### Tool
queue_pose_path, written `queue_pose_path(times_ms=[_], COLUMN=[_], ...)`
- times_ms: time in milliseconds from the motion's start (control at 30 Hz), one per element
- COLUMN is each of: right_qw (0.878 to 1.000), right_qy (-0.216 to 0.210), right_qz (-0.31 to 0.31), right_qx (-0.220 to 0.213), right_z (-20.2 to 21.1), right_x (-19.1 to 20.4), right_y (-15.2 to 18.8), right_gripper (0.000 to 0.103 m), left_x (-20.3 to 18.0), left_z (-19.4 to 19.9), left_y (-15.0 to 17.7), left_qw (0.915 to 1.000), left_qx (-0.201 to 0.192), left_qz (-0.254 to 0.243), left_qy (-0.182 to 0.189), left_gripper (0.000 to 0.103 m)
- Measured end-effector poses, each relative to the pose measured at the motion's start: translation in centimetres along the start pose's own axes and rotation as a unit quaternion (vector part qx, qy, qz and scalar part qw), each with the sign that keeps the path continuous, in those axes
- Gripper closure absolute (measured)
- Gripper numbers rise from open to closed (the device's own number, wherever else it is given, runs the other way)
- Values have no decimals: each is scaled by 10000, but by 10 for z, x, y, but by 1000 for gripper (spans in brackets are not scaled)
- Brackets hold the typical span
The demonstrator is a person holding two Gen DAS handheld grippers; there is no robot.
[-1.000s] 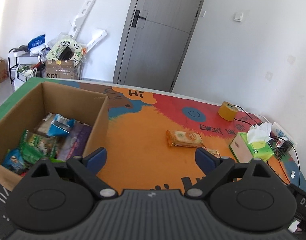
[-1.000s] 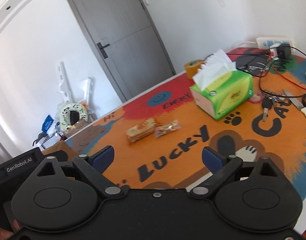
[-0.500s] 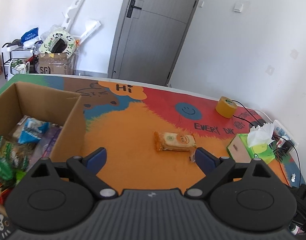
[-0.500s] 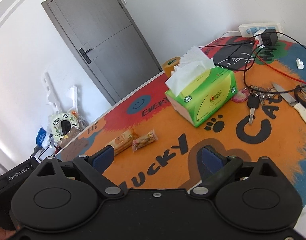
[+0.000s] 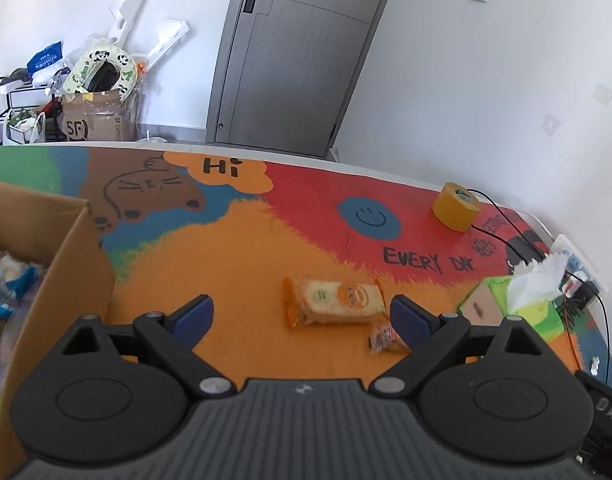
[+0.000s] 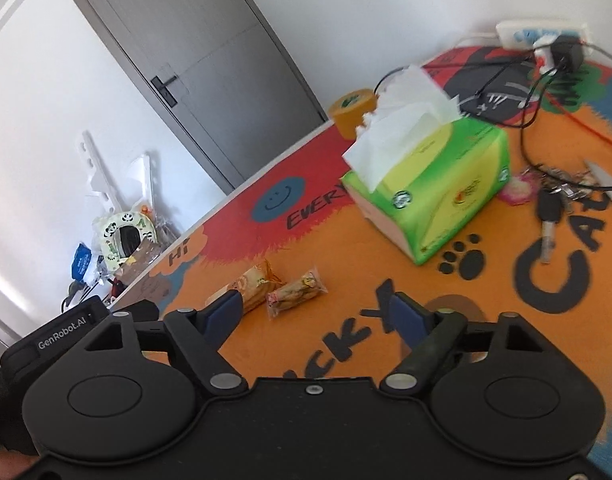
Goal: Organize snacks
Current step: 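Move both tools toward the orange bread pack and clear candy bar, then grasp the clear candy bar with the right tool while the left tool grasps the orange bread pack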
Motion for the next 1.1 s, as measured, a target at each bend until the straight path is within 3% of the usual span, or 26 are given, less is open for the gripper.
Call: queue_pose_path(times_ms=[133, 500, 1000, 1100], right_qw=[10000, 9986, 9866, 9785], right_qy=[56, 426, 1322, 1521], right_qz=[19, -5, 956, 1384], right_qx=[79, 304, 103, 132], right_z=[-24, -79, -110, -111], right_x=[5, 5, 29, 31], right_y=[-3, -4, 1, 4], right_gripper=[37, 37, 37, 48], left_x=[-2, 9, 36, 36], left_z=[-21, -52, -63, -64], left_y=[-3, -4, -9, -9], left_qw=[9999, 9993, 9977, 9978], left_qx=[94, 192, 153, 161], left_qz=[-34, 145, 480, 478], left_qy=[-135, -296, -454, -432], left_gripper=[9, 9, 9, 9])
Point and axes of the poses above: each gripper's, at about its wrist camera, not at the fingertips, and z roughly against the way its jaws point, x to its left, y to its underside, the point moved 8 cm from there along -z, roughly the way its jaws point, and after that the axes turned 3 degrees about z, right-handed, at the moved point
